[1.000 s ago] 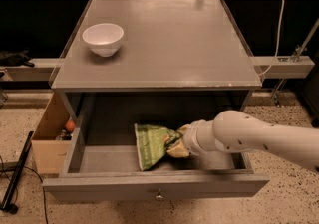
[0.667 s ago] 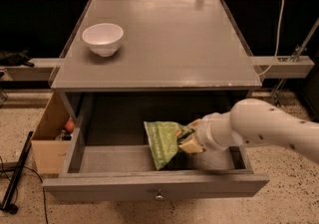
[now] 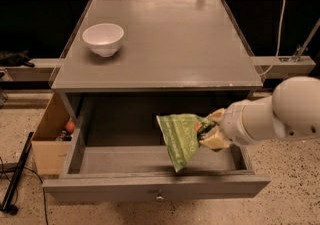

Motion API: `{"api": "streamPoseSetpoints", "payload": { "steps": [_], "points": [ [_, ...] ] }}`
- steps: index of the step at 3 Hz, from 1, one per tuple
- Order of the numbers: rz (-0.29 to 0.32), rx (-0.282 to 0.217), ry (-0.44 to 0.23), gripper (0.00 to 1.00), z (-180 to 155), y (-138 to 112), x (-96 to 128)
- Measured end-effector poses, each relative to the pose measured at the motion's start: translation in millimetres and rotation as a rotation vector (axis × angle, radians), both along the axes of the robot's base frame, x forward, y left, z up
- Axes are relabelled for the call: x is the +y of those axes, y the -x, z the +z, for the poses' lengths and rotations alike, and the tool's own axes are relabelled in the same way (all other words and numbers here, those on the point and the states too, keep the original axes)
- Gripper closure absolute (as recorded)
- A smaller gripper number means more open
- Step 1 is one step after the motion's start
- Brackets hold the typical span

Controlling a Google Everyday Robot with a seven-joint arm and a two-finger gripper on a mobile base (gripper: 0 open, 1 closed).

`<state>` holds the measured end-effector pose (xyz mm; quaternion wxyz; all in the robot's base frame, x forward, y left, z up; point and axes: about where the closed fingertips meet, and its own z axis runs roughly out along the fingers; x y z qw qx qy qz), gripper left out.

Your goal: Pick green jalapeno chip bag from top drawer and place on counter

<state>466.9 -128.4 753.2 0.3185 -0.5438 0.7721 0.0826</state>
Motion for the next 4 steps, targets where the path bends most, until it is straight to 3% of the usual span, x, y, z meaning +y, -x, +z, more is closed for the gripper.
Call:
{"api": "streamPoseSetpoints", "payload": {
  "steps": [1,2,3,4],
  "points": [
    [0.015,-0.049,0.031,1.00,34.4,-4.5,-1.2],
    [0.032,-0.143,0.105,1.00,102.4,-8.7,-6.7],
    [0.032,-0.142,0.104,1.00,101.7,-8.8,-6.6],
    [0.046,-0.188,0.134,1.00,117.8,-26.9,-2.4]
  ]
}}
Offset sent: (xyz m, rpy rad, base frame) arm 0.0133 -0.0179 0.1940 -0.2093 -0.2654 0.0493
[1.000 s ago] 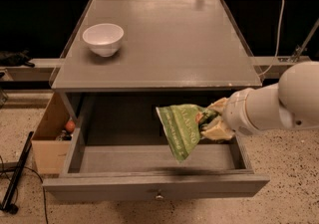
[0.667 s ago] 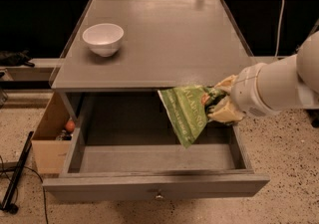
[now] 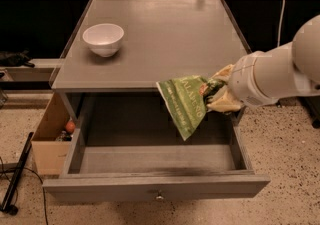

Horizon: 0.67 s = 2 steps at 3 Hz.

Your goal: Pick green jalapeno chip bag from top drawer and place on counter

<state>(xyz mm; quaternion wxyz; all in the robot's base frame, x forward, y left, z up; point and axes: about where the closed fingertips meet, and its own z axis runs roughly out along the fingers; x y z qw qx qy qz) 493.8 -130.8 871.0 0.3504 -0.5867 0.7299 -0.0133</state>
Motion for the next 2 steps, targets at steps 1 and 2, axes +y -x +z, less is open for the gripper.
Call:
{"api": "streamPoseSetpoints", "payload": {
  "steps": [1,2],
  "points": [
    [0.027,-0.033,0.057,1.00,21.6,-41.1,7.4],
    [0.069,-0.021,0.103,1.00,28.2,-87.3,8.6]
  ]
}}
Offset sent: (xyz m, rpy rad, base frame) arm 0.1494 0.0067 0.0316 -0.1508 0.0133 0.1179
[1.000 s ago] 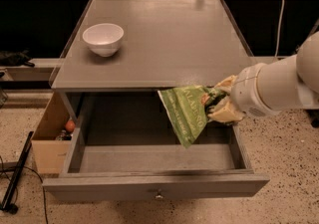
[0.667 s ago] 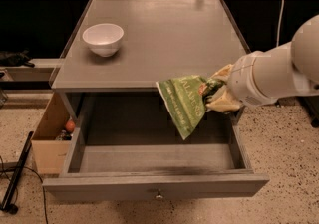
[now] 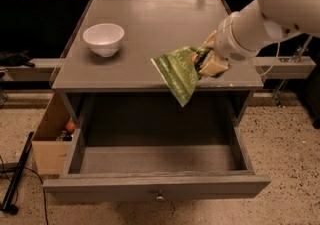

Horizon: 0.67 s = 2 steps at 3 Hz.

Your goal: Pick green jalapeno chip bag from top drawer and place on counter

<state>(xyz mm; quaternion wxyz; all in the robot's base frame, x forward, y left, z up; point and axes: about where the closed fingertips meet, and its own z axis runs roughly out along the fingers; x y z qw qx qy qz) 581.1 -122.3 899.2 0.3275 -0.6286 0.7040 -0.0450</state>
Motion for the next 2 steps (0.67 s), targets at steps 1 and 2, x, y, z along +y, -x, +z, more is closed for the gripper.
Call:
{"api": "streamPoseSetpoints", "payload": {
  "steps": [1,2],
  "points": [
    [0.016,0.030,0.023,1.00,1.4,-45.0,-8.1],
    [0.011,0.058,0.029,1.00,-0.3,-86.6,-23.4]
  ]
}}
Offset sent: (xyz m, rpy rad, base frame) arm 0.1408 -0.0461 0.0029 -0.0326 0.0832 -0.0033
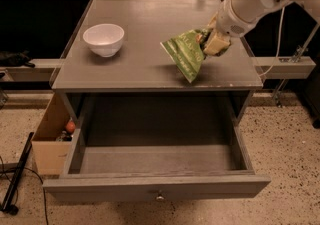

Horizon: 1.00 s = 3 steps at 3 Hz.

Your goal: Pick green jalapeno chip bag from top drawer and place on counter

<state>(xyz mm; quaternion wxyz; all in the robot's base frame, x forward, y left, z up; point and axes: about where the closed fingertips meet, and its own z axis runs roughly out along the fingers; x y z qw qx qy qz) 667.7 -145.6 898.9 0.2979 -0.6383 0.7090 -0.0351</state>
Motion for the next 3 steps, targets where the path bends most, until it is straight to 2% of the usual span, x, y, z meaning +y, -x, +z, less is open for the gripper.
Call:
{"api": "streamPoseSetpoints", "payload": {
  "steps": [1,2,3],
  "points": [
    [-0.008,-0.031,-0.010,1.00,15.2,-9.0,-2.2],
    [-0.006,-0.024,-0.009,0.84,11.9,-7.5,-1.2],
    [-0.006,-0.024,-0.009,0.61,11.9,-7.5,-1.2]
  ]
}}
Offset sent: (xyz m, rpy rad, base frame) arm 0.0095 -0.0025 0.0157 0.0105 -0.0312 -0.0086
